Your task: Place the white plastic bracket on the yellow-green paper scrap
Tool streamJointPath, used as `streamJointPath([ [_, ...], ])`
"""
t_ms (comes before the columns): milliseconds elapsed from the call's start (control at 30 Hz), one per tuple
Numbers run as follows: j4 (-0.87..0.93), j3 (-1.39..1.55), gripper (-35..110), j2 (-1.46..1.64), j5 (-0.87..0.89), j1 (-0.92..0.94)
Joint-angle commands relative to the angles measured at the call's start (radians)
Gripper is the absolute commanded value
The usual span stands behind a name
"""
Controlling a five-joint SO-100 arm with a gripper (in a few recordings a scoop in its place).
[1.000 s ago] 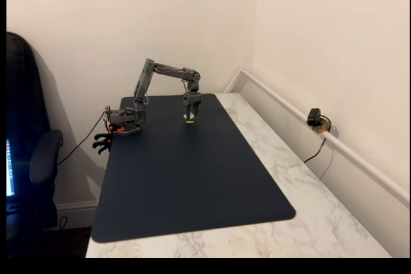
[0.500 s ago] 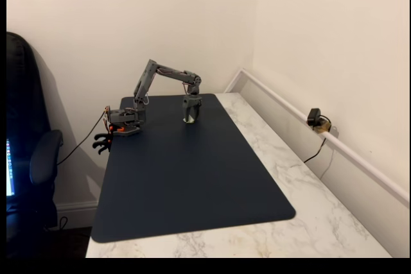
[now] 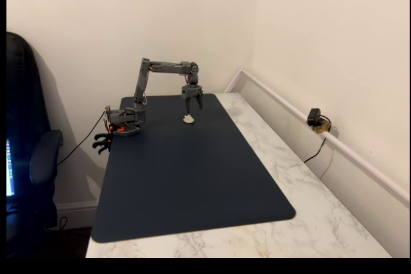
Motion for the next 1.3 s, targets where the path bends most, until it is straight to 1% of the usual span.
streamJointPath([
  [0, 0.032, -0.048, 9, 0.115, 0.009, -0.083],
  [33, 0.032, -0.046, 3, 0.121, 0.008, -0.104],
  [100, 0.023, -0.037, 0, 0.149, -0.008, -0.158],
  [233, 0.014, 0.017, 0, 0.247, 0.009, -0.238],
  [333, -0.075, 0.170, 0, 0.420, -0.003, -0.267],
  [533, -0.133, 0.351, 0, 0.528, 0.025, -0.301],
  [767, -0.334, 0.663, 0, 0.810, 0.023, -0.293],
  [867, -0.509, 0.850, 0, 0.976, -0.078, -0.285],
  [1033, -0.687, 1.049, 0, 1.094, -0.186, -0.253],
  [1100, -0.730, 1.118, 0, 1.150, -0.241, -0.249],
  [1200, -0.805, 1.232, 0, 1.249, -0.391, -0.249],
  [1267, -0.815, 1.301, 0, 1.322, -0.400, -0.229],
])
